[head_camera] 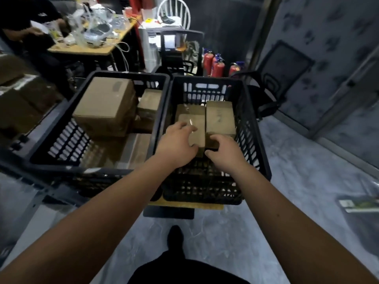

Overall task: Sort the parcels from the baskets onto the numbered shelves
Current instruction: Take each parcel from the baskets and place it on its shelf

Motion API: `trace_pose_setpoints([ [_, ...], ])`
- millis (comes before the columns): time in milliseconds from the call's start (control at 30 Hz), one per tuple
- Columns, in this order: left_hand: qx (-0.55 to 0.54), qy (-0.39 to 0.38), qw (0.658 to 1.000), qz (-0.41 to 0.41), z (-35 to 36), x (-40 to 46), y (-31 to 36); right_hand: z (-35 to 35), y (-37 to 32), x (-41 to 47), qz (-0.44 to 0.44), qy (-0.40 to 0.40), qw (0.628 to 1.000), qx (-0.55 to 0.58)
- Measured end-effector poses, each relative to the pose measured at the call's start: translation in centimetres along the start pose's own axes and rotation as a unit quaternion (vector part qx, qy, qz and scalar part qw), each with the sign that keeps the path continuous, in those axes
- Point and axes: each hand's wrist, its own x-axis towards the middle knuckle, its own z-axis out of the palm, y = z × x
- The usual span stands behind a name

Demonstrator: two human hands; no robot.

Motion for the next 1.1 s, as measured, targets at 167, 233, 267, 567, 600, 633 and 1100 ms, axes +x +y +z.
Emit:
trace_pose_setpoints([
  [167, -0.028, -0.104, 0.993, -0.044, 2.0, 6.6, -0.9, 0.8, 1.2, 5.5, 0.066, -0.033, 0.997, -0.015],
  [233, -0.023, -0.142, 0.988, -0.063, 3.2, 9.0, -1.1, 1.5, 1.8, 7.5, 0.089, -0.044, 0.995, -0.029],
  [267, -0.020, -0.161, 0.984, -0.069, 3.7, 10.1, -1.1, 1.8, 2.0, 8.3, 0.098, -0.050, 0.993, -0.037],
  [567, 0.011, -0.219, 0.973, -0.077, 8.2, 17.1, -1.7, 3.0, 4.2, 13.6, 0.175, -0.016, 0.983, -0.062],
  [600, 0.010, -0.220, 0.973, -0.069, 8.7, 17.6, -1.7, 2.8, 4.7, 14.0, 0.181, -0.012, 0.981, -0.064],
  [633, 0.007, -0.217, 0.974, -0.062, 9.1, 18.0, -1.8, 2.6, 5.2, 14.5, 0.184, -0.009, 0.981, -0.064],
  [1100, -0.083, -0.156, 0.973, -0.147, 12.2, 18.9, -0.3, 0.8, 7.1, 16.2, 0.195, -0.022, 0.979, 0.058],
])
